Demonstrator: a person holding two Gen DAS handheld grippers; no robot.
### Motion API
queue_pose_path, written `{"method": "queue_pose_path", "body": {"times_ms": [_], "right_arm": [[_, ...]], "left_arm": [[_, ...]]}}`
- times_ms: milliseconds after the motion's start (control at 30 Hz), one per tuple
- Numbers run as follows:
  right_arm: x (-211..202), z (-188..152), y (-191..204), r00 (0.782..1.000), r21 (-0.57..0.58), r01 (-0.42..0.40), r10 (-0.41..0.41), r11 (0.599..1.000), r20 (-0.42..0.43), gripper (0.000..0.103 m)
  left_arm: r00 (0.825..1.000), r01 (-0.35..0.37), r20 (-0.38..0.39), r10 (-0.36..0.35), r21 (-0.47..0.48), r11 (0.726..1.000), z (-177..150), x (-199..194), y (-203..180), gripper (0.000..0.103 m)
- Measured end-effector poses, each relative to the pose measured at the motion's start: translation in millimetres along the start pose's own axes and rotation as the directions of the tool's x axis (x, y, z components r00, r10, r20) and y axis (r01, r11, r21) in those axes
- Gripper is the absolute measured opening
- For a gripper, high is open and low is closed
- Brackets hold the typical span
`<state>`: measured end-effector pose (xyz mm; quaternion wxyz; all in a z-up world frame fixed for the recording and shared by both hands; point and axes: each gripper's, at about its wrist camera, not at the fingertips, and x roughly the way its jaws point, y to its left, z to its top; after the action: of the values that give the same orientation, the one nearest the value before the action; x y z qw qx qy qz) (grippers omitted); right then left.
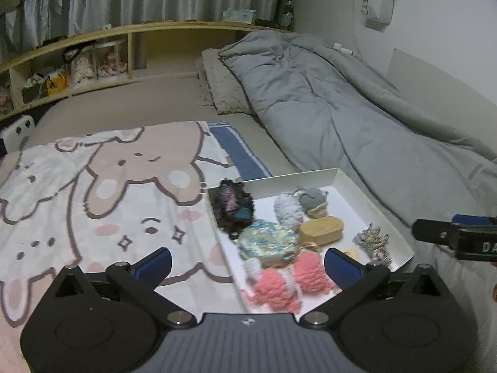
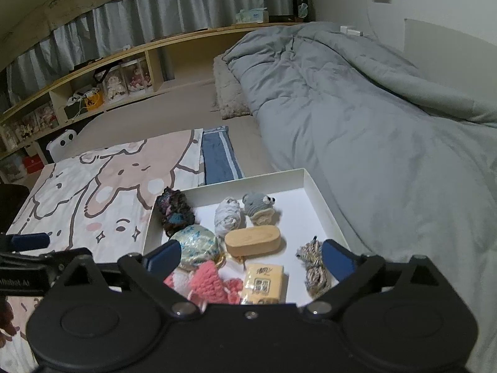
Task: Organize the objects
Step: 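Lift both tools up and away from the tray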
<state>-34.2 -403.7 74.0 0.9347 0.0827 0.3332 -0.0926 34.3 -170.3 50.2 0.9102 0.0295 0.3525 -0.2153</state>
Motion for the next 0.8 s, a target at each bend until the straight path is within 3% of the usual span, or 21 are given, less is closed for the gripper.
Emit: {"method": "queue_pose_path", "body": {"times_ms": [167,500,800], "right_arm": [[-7.3,-18.0,10.6,1.0,-0.001,0.016,-0.016,1.0,0.001,0.102],[-18.1,-48.5,24.4,0.999,-0.005,0.052,-0.052,0.999,0.009,0.103],[-13.8,-68.4,36.5,0.998,-0.018,0.066,-0.066,0.998,0.01,0.103]], "left_arm": [[1.0,-0.007,-0.018,0.007,0.033,0.999,-12.3,-7.1,11.8,0.103],[0.999,-0.025,0.023,0.024,0.074,0.997,-31.7,-22.8,24.2,0.103],[1.0,-0.019,0.016,0.018,0.035,0.999,-44.4,-21.1,37.8,0.103]]}}
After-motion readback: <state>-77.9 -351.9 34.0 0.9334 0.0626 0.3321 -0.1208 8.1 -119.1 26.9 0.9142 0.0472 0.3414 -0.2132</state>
